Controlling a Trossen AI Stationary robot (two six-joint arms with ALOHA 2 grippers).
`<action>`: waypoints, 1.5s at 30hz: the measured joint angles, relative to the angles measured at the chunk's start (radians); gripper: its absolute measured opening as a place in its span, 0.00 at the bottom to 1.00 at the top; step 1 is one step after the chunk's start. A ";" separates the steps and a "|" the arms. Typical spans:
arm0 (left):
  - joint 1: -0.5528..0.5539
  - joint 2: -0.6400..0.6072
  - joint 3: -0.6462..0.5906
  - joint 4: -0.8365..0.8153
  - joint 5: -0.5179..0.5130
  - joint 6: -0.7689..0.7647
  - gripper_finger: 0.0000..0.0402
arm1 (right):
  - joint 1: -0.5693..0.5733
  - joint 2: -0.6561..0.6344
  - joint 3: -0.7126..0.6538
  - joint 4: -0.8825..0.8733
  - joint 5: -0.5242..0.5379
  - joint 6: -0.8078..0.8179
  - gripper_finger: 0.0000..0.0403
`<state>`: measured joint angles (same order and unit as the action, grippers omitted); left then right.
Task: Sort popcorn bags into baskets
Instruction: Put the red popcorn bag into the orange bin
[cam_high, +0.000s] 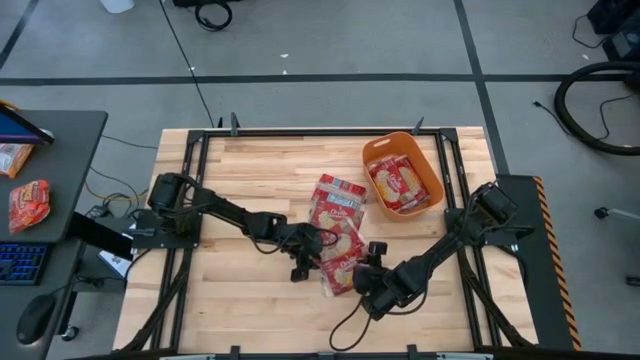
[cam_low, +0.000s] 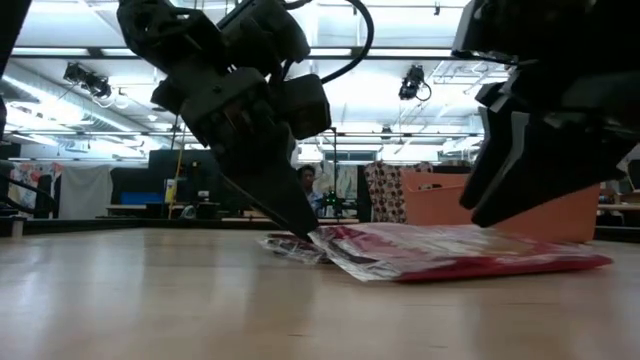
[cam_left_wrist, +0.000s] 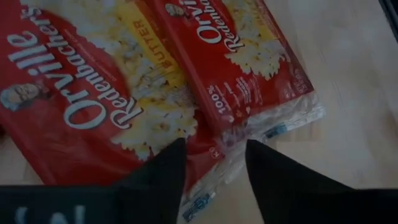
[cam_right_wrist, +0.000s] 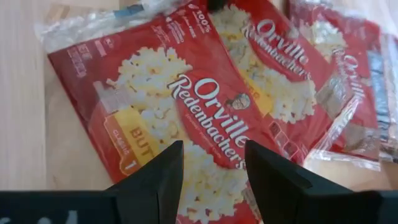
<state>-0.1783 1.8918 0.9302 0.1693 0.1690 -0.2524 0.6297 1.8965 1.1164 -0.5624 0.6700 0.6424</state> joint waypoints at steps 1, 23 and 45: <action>0.000 -0.001 0.000 0.003 0.001 0.001 0.39 | -0.006 0.000 0.000 0.000 -0.014 -0.008 0.44; 0.024 -0.175 0.000 -0.205 -0.085 0.135 0.36 | -0.123 0.000 0.000 0.008 -0.095 -0.051 0.44; 0.182 -0.077 -0.092 -0.088 0.150 0.018 0.51 | -0.185 0.040 0.002 0.106 -0.065 -0.257 0.43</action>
<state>0.0036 1.8147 0.8380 0.0818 0.3188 -0.2344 0.4445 1.9368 1.1179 -0.4559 0.6048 0.3855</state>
